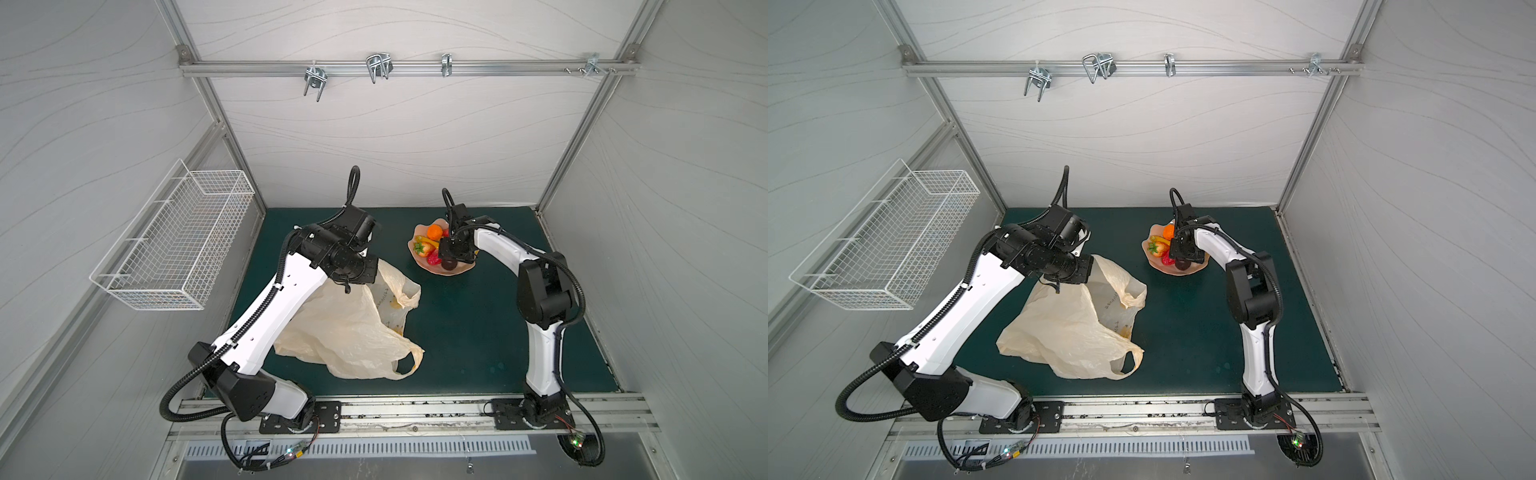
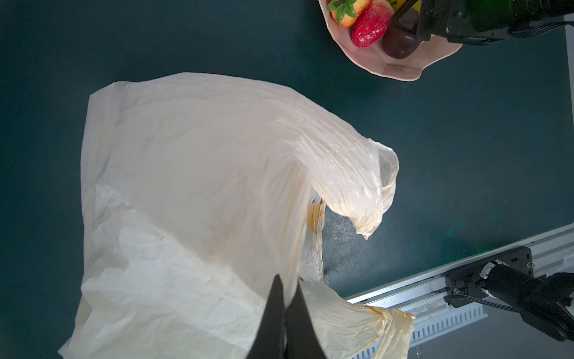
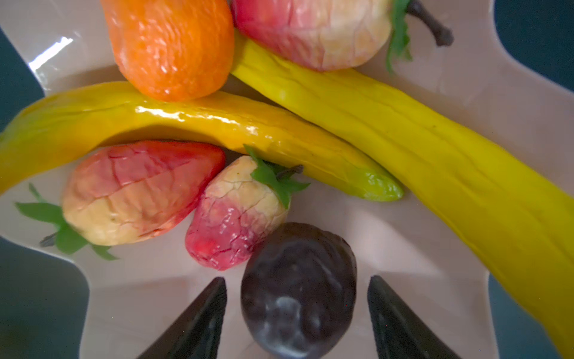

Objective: Place the fruits into the plastic bag
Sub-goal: 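Lower the right gripper onto the dark purple plum and close it, then lift the dark plum with the right gripper and carry it toward the bag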

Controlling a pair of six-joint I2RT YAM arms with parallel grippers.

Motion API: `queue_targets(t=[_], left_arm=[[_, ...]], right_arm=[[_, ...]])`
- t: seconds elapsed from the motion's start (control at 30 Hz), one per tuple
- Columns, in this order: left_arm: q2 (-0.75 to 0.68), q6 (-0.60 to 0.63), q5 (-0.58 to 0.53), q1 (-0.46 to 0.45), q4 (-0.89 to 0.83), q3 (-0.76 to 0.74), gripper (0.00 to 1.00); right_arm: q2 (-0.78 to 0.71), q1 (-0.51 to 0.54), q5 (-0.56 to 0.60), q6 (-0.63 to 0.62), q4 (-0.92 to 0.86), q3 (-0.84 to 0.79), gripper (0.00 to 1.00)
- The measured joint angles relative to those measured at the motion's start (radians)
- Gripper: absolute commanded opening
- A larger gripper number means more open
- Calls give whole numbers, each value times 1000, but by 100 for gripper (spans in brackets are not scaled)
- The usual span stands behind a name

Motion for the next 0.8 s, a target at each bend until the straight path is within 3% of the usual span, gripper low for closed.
queue_targets(t=[0.13, 0.5, 0.8], left_arm=[[-4, 0, 0, 1, 0, -1, 0], [-10, 0, 0, 6, 1, -13, 0], [-17, 0, 4, 10, 9, -23, 0]], right_arm=[[22, 4, 14, -8, -1, 3, 67], [37, 10, 33, -10, -10, 15, 34], [-3, 15, 18, 2, -10, 15, 32]])
